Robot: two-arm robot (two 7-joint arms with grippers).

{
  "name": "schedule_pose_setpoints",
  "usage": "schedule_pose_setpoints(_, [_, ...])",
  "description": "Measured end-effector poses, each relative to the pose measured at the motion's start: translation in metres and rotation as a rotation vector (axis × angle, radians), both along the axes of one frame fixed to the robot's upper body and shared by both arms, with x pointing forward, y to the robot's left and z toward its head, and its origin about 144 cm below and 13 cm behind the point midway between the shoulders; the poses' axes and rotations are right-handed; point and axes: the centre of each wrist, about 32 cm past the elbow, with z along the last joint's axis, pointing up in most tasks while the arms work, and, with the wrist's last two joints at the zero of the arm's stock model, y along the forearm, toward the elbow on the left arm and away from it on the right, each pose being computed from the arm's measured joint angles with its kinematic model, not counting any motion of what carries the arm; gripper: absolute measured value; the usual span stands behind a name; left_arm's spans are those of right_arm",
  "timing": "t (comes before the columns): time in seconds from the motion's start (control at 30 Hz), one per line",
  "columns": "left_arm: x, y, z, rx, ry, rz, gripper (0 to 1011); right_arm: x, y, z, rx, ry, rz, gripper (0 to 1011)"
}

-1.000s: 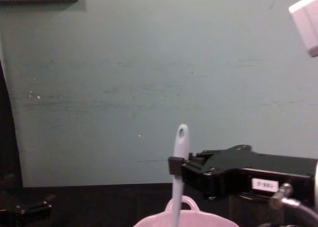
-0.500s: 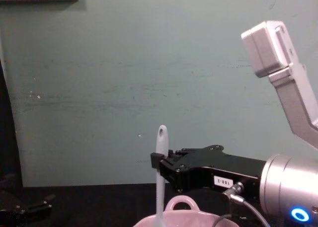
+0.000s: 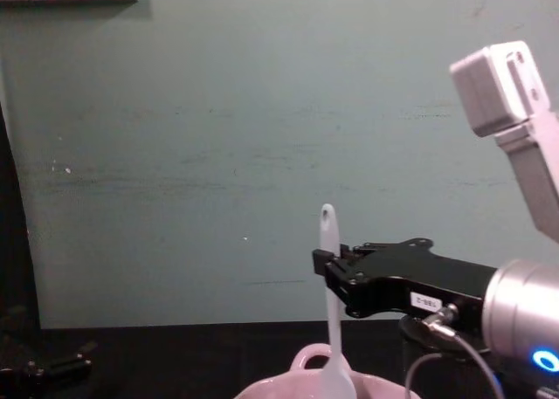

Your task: Use the one hand to pick up the spoon and stir the clear water in the bowl.

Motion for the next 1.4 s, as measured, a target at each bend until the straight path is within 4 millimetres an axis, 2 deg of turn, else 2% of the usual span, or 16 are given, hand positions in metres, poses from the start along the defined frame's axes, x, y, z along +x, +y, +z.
schedule_pose_setpoints(0.17, [0.000,0.000,0.000,0.000,0.000,0.000,1011,-0.007,-0.010,0.002,-0.019,0.011,0.003,112])
schedule_pose_setpoints(0.4, [0.000,0.000,0.000,0.000,0.000,0.000,1011,-0.020,-0.024,0.016,-0.044,0.050,0.074,112])
schedule_pose_setpoints(0.6, [0.000,0.000,0.000,0.000,0.000,0.000,1011,-0.028,-0.028,0.025,-0.025,0.087,0.150,112])
schedule_pose_setpoints(0.8, [0.000,0.000,0.000,0.000,0.000,0.000,1011,-0.033,-0.022,0.027,0.010,0.124,0.225,112])
schedule_pose_setpoints(1.03, [0.000,0.000,0.000,0.000,0.000,0.000,1011,-0.030,-0.007,0.022,0.036,0.147,0.272,112])
schedule_pose_setpoints(1.4, [0.000,0.000,0.000,0.000,0.000,0.000,1011,-0.006,0.012,0.007,0.075,0.119,0.232,112])
